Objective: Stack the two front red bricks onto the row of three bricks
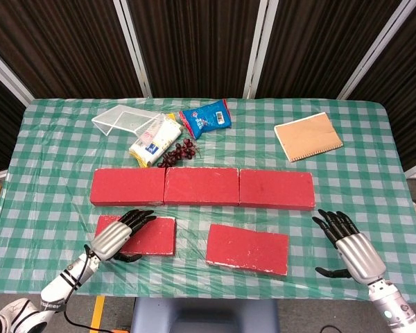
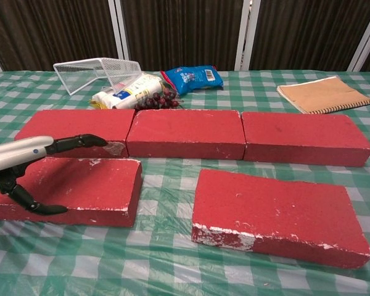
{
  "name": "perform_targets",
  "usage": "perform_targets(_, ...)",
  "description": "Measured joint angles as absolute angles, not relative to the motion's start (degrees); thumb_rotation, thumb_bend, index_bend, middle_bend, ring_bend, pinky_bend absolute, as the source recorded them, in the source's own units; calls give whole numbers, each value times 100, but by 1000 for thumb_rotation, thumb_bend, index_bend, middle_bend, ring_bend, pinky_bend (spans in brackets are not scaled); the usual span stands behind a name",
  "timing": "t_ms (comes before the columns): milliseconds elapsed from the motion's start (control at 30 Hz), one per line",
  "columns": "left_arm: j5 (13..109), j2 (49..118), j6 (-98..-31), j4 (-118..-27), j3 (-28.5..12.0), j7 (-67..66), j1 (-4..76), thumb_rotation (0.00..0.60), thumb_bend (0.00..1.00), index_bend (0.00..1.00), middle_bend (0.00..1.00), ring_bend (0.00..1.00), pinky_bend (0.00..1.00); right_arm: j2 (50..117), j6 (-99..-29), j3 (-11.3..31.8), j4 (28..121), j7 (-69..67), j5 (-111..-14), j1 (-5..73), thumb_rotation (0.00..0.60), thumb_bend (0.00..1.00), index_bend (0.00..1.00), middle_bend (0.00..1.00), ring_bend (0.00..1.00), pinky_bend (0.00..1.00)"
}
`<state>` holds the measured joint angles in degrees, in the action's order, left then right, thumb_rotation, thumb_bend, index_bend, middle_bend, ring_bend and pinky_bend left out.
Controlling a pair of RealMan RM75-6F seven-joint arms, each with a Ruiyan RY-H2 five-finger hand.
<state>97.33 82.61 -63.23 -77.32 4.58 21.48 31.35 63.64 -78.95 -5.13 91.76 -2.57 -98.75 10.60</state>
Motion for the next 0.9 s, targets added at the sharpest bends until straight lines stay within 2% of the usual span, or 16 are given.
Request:
perform_targets(633, 9585, 8315, -5891, -7353, 624, 2492, 3362, 600, 238, 0, 0, 0, 36, 6407, -7774, -486, 9209, -116, -9769, 1080, 560, 107, 0, 0, 0, 0)
perform_targets(700, 9556, 8314, -5832, -7331, 634, 2508, 3388, 600, 238, 0, 0, 0, 68, 6414, -7742, -485, 9214, -96, -9753, 1088, 560, 107, 0, 0, 0, 0)
perform_targets(767, 9515, 8314, -5785, -7302, 637, 2534, 3412, 600, 234, 0, 7, 34, 172, 6414, -7726, -486, 9218, -86, -9746, 1092, 559, 107, 0, 0, 0, 0)
perform_targets(833, 9500, 8321, -5782, -7281, 634, 2560, 3421, 600, 231, 0, 29, 68, 232, 6412, -7719, -487, 9226, -78, -9741, 1094, 558, 107, 0, 0, 0, 0)
perform_targets(900, 9496, 8324, -5781, -7275, 634, 2568, 3423, 600, 227, 0, 110, 177, 374, 6411, -7717, -487, 9228, -76, -9738, 1094, 561, 108, 0, 0, 0, 0)
